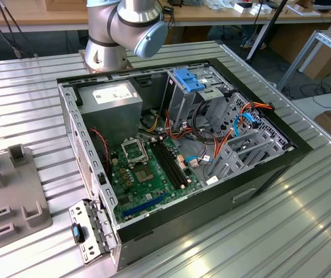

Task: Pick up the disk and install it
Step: 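Pick up the disk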

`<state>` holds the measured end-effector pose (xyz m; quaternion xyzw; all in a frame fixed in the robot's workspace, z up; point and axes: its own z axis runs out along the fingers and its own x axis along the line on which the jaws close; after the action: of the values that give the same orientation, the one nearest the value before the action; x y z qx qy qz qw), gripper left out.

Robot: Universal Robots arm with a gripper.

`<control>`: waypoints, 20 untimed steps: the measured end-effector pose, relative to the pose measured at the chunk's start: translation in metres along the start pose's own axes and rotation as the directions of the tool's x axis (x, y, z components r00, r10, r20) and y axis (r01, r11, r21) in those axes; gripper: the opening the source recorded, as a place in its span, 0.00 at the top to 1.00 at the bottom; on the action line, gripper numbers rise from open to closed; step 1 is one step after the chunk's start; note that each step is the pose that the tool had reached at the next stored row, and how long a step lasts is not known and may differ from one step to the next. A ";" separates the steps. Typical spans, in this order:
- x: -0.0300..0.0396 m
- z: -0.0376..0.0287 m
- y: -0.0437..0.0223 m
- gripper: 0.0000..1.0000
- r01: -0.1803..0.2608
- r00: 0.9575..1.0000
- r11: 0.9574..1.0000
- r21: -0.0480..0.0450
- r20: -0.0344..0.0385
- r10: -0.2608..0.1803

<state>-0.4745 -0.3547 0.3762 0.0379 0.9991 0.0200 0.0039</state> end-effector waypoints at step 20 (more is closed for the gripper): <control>0.0000 0.0004 0.0000 0.89 0.454 0.891 0.891 0.000 -0.020 -0.454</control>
<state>-0.4745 -0.3548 0.3758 -0.1963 0.9804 0.0166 -0.0013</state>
